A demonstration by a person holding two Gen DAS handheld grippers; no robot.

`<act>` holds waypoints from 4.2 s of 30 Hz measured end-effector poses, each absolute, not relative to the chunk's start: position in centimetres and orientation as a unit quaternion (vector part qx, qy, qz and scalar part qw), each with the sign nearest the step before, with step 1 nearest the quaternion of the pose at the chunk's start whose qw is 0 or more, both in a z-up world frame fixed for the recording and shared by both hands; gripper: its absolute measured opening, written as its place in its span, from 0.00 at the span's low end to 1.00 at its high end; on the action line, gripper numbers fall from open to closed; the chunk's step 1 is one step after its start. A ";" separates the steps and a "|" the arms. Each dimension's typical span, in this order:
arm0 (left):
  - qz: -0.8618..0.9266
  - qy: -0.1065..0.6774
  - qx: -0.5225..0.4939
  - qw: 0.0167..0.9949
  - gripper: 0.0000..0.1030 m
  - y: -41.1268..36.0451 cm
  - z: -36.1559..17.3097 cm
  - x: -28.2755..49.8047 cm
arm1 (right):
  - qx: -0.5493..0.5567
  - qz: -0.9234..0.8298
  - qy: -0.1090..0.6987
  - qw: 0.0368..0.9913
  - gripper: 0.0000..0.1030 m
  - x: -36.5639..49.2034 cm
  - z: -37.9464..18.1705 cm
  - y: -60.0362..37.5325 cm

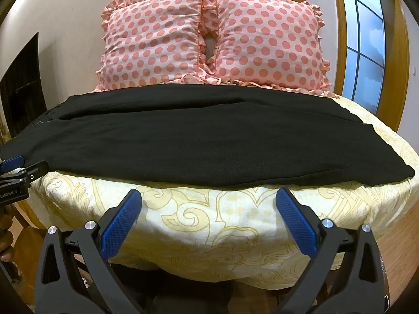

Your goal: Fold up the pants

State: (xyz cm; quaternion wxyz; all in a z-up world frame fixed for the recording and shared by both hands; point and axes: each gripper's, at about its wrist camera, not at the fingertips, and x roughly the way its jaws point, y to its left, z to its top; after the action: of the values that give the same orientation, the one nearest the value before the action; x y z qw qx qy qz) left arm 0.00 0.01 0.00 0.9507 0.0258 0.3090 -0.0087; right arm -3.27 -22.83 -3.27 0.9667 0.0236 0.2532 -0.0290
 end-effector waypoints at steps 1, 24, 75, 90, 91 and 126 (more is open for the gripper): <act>-0.009 0.309 0.026 0.951 0.98 0.0 0.0 0.0 | 0.024 -0.029 0.253 0.967 0.99 -3.3 -3.3 -22.8; -0.008 0.308 0.027 0.951 0.98 0.0 0.0 0.0 | 0.024 -0.029 0.252 0.967 0.99 -3.4 -3.2 -22.9; -0.008 0.306 0.027 0.952 0.98 0.0 0.0 0.0 | 0.024 -0.029 0.250 0.967 0.99 -3.5 -3.2 -22.8; -0.008 0.306 0.027 0.952 0.98 0.0 0.0 0.0 | 0.024 -0.029 0.251 0.967 0.99 -3.4 -3.2 -22.8; -0.008 0.307 0.027 0.951 0.98 0.0 0.0 0.0 | 0.024 -0.029 0.251 0.967 0.99 -3.4 -3.2 -22.8; 0.005 0.285 0.027 0.958 0.98 0.6 6.9 12.5 | 0.261 -0.249 0.350 0.864 0.76 22.3 4.9 -49.1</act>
State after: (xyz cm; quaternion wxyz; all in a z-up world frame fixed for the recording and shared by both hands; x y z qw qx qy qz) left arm 12.50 0.58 6.94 0.9581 0.0275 0.2852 0.0046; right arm 22.33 -49.14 4.87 0.8643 0.2610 0.3504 -0.2490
